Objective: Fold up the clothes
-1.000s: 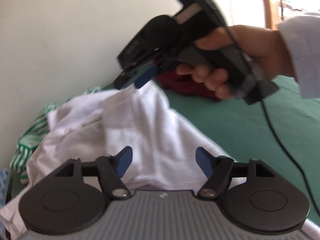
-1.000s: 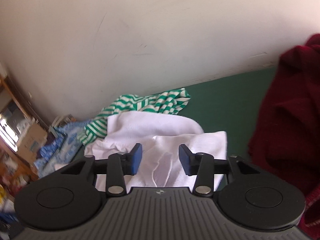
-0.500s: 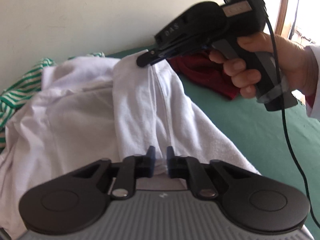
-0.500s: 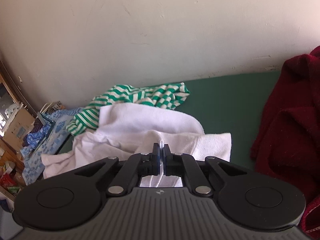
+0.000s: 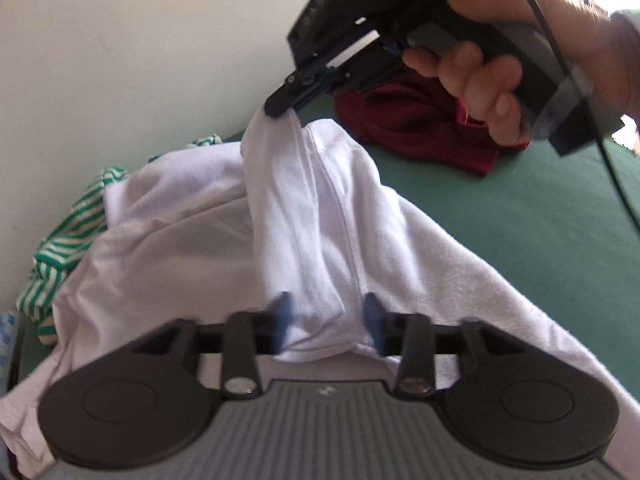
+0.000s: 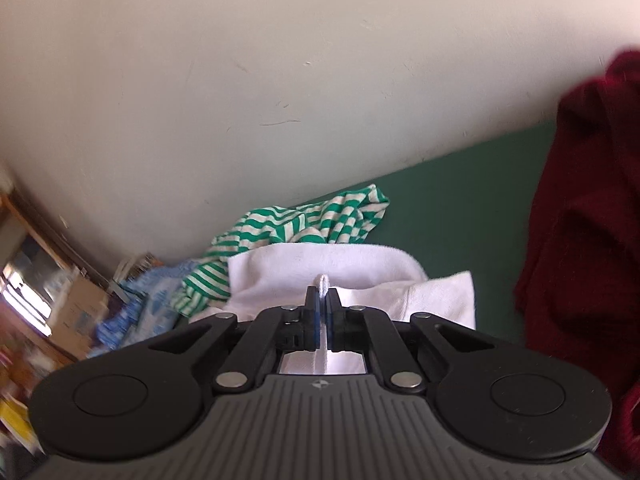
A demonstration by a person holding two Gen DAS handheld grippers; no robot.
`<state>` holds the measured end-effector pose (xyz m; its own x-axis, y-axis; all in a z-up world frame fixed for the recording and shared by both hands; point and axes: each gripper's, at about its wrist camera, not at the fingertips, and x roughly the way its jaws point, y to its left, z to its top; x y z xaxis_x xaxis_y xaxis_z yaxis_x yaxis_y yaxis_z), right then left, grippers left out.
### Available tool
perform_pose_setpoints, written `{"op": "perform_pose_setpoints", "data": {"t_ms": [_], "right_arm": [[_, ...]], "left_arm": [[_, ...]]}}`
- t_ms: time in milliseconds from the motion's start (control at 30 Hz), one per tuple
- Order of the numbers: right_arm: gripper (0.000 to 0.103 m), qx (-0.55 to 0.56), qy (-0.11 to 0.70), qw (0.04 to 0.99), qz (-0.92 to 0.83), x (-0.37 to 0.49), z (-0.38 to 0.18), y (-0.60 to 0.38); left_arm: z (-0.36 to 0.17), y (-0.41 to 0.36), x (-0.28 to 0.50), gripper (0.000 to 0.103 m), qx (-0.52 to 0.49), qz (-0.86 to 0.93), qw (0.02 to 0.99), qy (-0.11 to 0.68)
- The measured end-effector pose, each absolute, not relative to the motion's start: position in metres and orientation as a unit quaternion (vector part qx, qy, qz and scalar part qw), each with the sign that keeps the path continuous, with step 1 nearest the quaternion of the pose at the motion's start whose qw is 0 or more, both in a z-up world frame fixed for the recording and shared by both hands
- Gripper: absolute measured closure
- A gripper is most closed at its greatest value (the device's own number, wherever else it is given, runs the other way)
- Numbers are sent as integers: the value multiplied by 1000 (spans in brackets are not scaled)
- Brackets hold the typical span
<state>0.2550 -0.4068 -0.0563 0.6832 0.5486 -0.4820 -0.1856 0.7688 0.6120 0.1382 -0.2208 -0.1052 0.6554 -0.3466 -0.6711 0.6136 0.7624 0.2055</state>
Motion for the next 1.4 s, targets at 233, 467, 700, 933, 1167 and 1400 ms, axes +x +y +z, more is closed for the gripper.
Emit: {"op": "perform_pose_setpoints", "data": {"t_ms": [233,467,700,933,1167,1400], "right_arm": [[99,252,353,882,183,258,-69,-401],[99,240,339,890,187,255,-65,-400],[99,242,342,888,192,257,-66,-397],[99,247,340,887,194,256,-67,-398],[99,251,339,888,185,256,-69,-400],[100,256,323,892,187,249,-56,-413]], "left_arm": [[-101,-214,141,75,203,-286,880,322],[-98,-206,143,93,194,-302,873,330],[-107,-213,139,81,244,-301,864,321],[-108,-215,138,79,247,-312,862,315],[-103,-218,141,103,237,-314,866,307],[-77,-230,124,103,219,-351,865,283]]}}
